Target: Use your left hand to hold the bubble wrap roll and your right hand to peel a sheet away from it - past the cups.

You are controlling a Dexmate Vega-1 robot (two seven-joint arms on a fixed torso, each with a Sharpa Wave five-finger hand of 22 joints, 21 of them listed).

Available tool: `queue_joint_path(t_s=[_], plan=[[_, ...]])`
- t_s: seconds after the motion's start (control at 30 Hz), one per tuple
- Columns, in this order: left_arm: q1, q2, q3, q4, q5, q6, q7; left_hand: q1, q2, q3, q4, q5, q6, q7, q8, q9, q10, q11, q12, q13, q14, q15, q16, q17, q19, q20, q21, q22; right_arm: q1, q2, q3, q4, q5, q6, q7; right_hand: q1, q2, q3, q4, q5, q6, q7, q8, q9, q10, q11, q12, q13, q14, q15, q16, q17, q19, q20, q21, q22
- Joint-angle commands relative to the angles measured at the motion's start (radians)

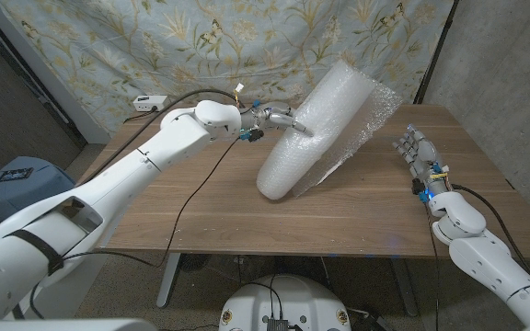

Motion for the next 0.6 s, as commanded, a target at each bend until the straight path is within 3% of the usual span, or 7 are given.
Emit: queue_joint_path(t_s=[0.03, 0.6], plan=[[0.037, -0.028, -0.025, 0.044, -0.096, -0.032, 0.027, 0.07, 0.077, 0.023, 0.017, 0.004, 0.009, 0.001, -0.002, 0.006, 0.071, -0.06, 0.0, 0.115, 0.099, -0.089, 0.002, 0.004, -0.005, 0.001, 0.009, 0.001, -0.017, -0.008, 0.017, -0.01, -0.001, 0.002, -0.001, -0.007, -0.004, 0.007, 0.0, -0.003, 0.006, 0.0, 0.002, 0.005, 0.003, 0.002, 0.006, 0.003, 0.001, 0.003, 0.004, 0.003, -0.004, 0.0, 0.005, 0.002], [0.073, -0.054, -0.058, 0.094, -0.194, -0.052, 0.072, 0.072, 0.078, 0.024, 0.016, 0.007, 0.012, 0.001, -0.005, 0.007, 0.075, -0.06, -0.007, 0.123, 0.102, -0.088, 0.001, 0.009, -0.01, 0.001, 0.018, 0.001, -0.018, -0.021, 0.02, -0.016, 0.006, -0.012, 0.025, -0.008, -0.004, 0.007, 0.0, -0.003, 0.013, 0.004, 0.005, 0.005, 0.003, 0.001, 0.006, 0.003, 0.002, 0.003, 0.005, 0.003, -0.004, 0.0, 0.005, 0.002]])
